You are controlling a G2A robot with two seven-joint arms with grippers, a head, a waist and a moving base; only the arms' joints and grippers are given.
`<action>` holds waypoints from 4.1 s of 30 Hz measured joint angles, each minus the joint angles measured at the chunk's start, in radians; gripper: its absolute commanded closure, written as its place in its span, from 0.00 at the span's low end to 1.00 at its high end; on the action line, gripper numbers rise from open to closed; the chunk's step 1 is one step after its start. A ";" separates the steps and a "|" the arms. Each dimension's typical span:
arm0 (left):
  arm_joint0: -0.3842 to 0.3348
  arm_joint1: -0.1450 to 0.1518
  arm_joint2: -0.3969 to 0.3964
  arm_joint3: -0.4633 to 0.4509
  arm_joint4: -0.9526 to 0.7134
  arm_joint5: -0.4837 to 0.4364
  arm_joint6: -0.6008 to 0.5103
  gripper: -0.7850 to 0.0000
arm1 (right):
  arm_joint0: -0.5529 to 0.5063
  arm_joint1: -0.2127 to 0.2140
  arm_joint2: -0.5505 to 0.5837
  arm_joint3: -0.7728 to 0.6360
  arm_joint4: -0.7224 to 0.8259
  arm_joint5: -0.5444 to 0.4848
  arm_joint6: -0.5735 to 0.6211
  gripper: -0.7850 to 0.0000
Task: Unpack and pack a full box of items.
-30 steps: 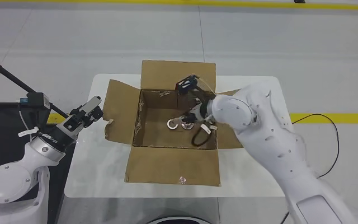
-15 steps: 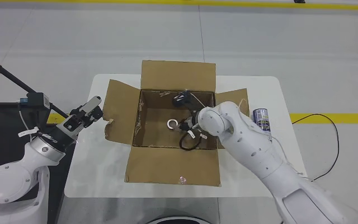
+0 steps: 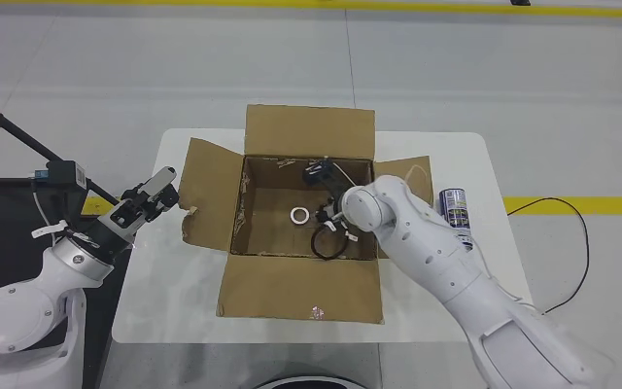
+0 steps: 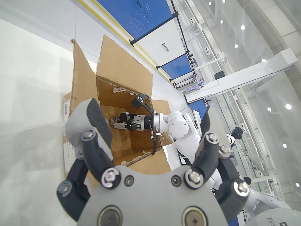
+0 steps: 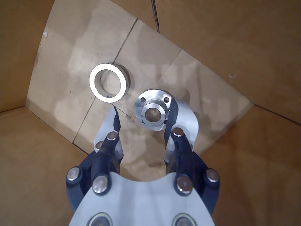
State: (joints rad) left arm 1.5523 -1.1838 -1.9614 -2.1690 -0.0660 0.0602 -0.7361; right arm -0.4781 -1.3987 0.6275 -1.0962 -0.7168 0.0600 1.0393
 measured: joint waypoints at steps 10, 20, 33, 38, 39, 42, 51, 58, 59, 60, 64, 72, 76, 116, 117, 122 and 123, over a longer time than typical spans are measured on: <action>0.000 0.000 0.000 0.000 0.000 0.000 0.000 0.00 | 0.014 -0.022 -0.010 0.052 -0.023 -0.006 -0.002 0.56; 0.000 0.000 0.000 0.000 0.000 0.000 0.000 0.00 | 0.029 -0.047 -0.032 0.092 -0.065 -0.011 0.012 0.76; 0.000 0.000 0.000 0.000 0.000 0.000 0.000 0.00 | 0.046 -0.062 -0.004 0.091 -0.077 -0.029 0.022 1.00; 0.000 0.000 0.000 0.000 0.000 0.000 0.000 0.00 | 0.035 -0.048 0.050 0.040 -0.044 -0.065 0.040 1.00; 0.000 0.000 0.000 0.000 0.000 0.000 0.000 0.00 | 0.027 -0.043 0.069 0.018 -0.030 -0.078 0.047 1.00; 0.000 0.000 0.000 0.000 0.000 0.000 0.000 0.00 | 0.001 -0.025 0.123 -0.049 0.009 -0.113 0.066 1.00; 0.000 0.000 0.000 0.000 0.000 0.000 0.000 0.00 | -0.117 0.037 0.316 -0.340 0.121 -0.213 0.141 1.00; 0.000 0.000 0.000 0.000 0.000 0.000 0.000 0.00 | -0.203 0.072 0.444 -0.543 0.190 -0.250 0.177 1.00; 0.000 0.000 0.000 0.000 0.000 0.000 0.000 0.00 | -0.213 0.076 0.460 -0.568 0.194 -0.250 0.179 1.00; 0.000 0.000 0.000 0.000 0.000 0.000 0.000 0.00 | -0.226 0.082 0.483 -0.600 0.192 -0.248 0.181 1.00; 0.000 0.000 0.000 0.000 0.000 0.000 0.000 0.00 | -0.273 0.104 0.571 -0.718 0.140 -0.209 0.192 1.00; 0.000 0.000 0.000 0.000 0.000 0.000 0.000 0.00 | -0.375 0.150 0.795 -0.925 -0.090 -0.079 0.264 1.00; 0.000 0.000 0.000 0.000 0.000 0.000 0.000 0.00 | -0.409 0.167 0.881 -0.950 -0.186 -0.052 0.304 1.00; 0.000 0.000 0.000 0.000 0.000 0.000 0.000 0.00 | -0.354 0.228 0.991 -0.216 -0.469 -0.077 0.102 1.00; 0.000 0.000 0.000 0.000 0.000 0.000 0.000 0.00 | -0.349 0.228 0.984 -0.201 -0.476 -0.072 0.090 1.00; 0.000 0.000 0.000 0.000 0.000 0.000 0.000 0.00 | -0.335 0.230 0.977 -0.144 -0.468 -0.063 0.048 1.00; 0.000 0.000 0.000 0.000 0.000 0.000 0.000 0.00 | -0.331 0.230 0.976 -0.129 -0.466 -0.061 0.040 1.00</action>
State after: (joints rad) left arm 1.5523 -1.1838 -1.9614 -2.1690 -0.0660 0.0602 -0.7361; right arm -0.8088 -1.1685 1.6036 -1.2251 -1.1830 -0.0009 1.0793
